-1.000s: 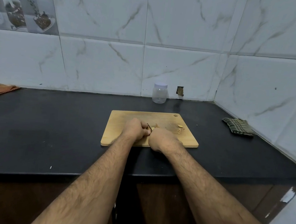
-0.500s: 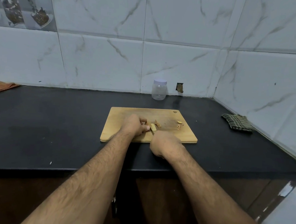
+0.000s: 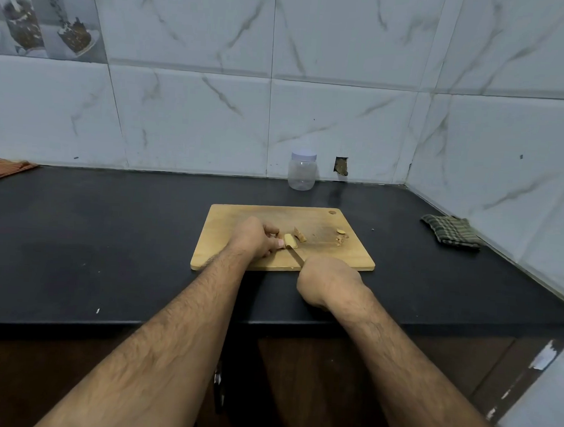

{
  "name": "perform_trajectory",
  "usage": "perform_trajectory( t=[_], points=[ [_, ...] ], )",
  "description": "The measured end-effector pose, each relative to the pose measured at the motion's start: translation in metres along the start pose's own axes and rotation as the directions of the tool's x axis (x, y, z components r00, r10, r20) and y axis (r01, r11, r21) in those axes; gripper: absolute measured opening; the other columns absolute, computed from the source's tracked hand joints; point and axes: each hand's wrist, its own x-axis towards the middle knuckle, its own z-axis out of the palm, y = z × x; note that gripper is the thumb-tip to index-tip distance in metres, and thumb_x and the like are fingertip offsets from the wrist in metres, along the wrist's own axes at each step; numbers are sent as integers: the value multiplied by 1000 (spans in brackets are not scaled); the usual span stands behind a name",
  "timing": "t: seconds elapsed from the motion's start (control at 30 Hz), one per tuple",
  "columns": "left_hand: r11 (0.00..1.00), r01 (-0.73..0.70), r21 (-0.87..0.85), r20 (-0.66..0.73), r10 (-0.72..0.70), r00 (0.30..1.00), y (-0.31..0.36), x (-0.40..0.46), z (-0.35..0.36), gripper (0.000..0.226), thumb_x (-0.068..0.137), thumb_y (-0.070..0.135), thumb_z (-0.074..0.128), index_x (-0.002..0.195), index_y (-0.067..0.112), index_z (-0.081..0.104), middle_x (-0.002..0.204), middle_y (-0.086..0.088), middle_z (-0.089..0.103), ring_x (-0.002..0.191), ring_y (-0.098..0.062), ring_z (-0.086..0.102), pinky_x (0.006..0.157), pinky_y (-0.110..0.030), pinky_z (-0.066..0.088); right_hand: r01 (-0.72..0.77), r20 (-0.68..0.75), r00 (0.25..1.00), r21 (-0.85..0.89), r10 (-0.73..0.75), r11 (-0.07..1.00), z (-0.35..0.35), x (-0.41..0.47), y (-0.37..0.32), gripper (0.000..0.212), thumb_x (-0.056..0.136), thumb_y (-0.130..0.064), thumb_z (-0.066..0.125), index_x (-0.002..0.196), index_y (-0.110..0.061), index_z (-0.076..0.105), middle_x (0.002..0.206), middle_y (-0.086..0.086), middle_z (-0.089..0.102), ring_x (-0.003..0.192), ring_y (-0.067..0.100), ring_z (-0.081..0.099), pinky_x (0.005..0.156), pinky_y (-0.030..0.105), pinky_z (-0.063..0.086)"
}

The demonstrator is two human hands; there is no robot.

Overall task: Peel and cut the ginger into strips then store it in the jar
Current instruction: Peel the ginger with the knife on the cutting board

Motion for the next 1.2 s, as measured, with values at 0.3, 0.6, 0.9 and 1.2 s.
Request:
perform_trajectory(
  t=[0.3,0.6,0.9,1.2],
  points=[
    [999,-37,-7,-15,37,999,-2,-5,0,25,87,20,76,112,15,73,80,5,69,54,-5,49,62,-19,46,31,-170,985,109,-12,994,-4,14,-15,29,96,-9,44,121,-10,61,117,8,65,93,25,57,72,34,44],
    [997,-78,24,-14,78,997,-5,-3,-1,16,87,22,76,102,18,78,87,-8,75,57,-10,49,81,-35,53,50,-154,987,86,-36,995,2,24,-21,29,96,-9,42,117,-8,62,116,9,65,92,25,56,73,34,45],
    [996,-85,-4,1,85,996,-6,-5,-2,17,85,21,77,103,20,77,80,-2,70,57,-10,49,83,-36,52,33,-154,988,68,-23,997,7,26,-24,30,97,-10,43,121,-9,62,118,9,65,105,28,61,75,34,45],
    [997,-49,-59,48,52,997,-1,-8,-6,12,86,16,77,94,23,74,84,-1,70,53,-5,50,80,-28,51,18,-121,993,10,-17,1000,2,29,-29,32,100,-14,42,126,-9,60,122,9,62,104,26,60,76,34,45]
  ],
)
